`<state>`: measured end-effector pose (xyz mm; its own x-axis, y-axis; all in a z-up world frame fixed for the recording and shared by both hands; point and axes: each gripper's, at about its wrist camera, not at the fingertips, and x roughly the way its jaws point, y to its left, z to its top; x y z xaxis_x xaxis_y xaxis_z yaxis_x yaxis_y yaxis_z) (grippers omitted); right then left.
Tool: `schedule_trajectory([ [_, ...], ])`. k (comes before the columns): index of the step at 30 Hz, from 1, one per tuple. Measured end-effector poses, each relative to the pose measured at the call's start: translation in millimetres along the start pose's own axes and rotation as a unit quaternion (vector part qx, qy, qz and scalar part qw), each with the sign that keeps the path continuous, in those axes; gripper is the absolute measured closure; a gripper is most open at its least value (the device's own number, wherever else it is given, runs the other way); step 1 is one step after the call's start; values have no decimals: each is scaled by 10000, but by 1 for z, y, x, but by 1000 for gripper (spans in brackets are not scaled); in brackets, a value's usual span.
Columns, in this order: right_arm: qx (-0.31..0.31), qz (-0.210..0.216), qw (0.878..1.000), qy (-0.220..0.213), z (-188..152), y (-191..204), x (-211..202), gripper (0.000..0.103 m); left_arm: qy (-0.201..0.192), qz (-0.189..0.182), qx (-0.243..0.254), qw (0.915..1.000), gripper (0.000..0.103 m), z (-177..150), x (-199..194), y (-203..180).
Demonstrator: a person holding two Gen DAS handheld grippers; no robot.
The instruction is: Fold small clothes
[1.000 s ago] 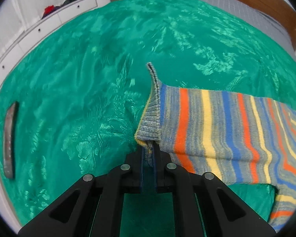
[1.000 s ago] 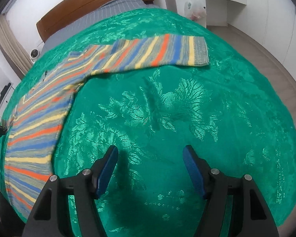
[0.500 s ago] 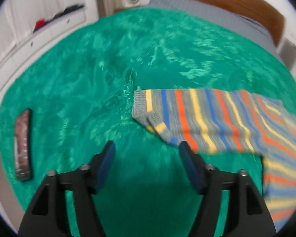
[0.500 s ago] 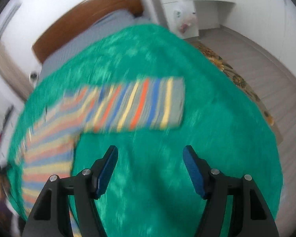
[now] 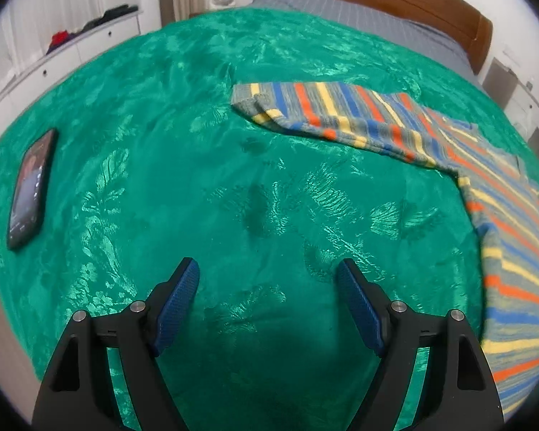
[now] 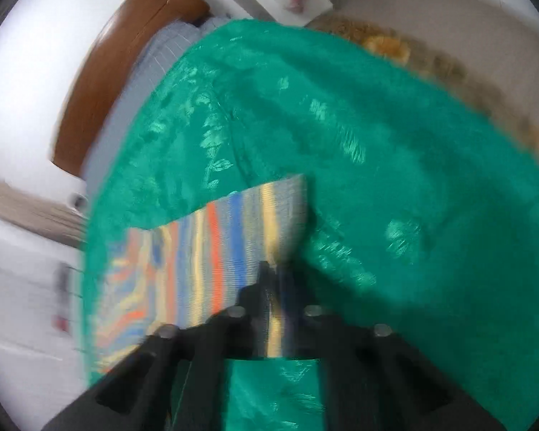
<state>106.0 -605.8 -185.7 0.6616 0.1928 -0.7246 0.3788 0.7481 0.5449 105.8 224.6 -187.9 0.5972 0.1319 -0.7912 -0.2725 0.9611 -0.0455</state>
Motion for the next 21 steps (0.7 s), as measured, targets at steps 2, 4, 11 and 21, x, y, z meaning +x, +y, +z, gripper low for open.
schedule_trajectory([
  [2, -88, -415, 9991, -54, -1, -4, 1, 101, -55, 63, 75, 9999, 16, -3, 2, -3],
  [4, -43, -535, 9986, 39, -5, -12, 9, 102, -86, 113, 122, 9998, 10, -5, 6, -4],
  [11, 285, 19, 9996, -45, -6, -22, 10, 86, -201, 133, 111, 9996, 1, -14, 10, -2],
  [21, 954, 855, 9917, 124, -3, -39, 10, 59, -240, 11, 48, 9997, 0, -17, 11, 1],
])
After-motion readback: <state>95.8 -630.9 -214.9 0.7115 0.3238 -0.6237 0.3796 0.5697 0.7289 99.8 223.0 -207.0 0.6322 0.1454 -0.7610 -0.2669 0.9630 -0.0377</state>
